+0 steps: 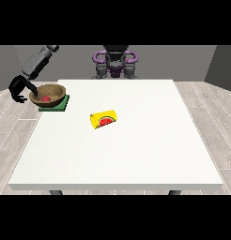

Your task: Pick the cup and pour the ball into the bowl, then pick the bowl and place it on the pad

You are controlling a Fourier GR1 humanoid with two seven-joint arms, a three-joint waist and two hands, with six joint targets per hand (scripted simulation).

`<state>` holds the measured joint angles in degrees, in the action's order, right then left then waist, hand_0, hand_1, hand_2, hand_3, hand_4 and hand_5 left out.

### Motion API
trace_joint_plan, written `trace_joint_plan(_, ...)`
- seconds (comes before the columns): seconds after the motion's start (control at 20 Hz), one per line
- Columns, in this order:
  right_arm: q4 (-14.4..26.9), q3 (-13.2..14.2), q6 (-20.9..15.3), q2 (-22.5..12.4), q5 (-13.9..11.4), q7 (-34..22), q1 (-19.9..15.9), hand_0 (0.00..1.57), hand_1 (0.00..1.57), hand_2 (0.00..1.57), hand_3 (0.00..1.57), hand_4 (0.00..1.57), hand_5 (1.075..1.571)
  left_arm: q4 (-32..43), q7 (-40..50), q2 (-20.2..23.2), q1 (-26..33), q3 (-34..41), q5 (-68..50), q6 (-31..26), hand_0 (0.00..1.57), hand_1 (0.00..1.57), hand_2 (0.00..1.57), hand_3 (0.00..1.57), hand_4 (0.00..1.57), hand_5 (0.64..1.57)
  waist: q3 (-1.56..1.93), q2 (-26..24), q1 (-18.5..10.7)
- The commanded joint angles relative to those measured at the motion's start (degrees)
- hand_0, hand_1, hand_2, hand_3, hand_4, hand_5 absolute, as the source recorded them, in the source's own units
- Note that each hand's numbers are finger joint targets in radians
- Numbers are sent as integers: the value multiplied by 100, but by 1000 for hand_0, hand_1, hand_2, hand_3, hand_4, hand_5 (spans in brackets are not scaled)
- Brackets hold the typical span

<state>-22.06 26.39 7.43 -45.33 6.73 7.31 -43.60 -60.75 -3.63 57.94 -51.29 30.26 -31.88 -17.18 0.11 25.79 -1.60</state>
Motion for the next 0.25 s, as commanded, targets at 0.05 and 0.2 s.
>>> trace_joint_plan(0.05, -60, -68, 80, -75, 15, -436, -203, 325, 325, 400, 517, 0, 1493, 85, -30, -287, 246, -218, 127, 106, 0, 0, 0, 0, 0, 1515, -10, -397, 106)
trace_joint_plan(0.2, -141, 75, 303, -208, 201, -445, -299, 134, 134, 280, 375, 0, 1467, 371, -242, -113, 257, -58, 24, -231, 0, 0, 0, 0, 0, 1515, -10, -314, 100)
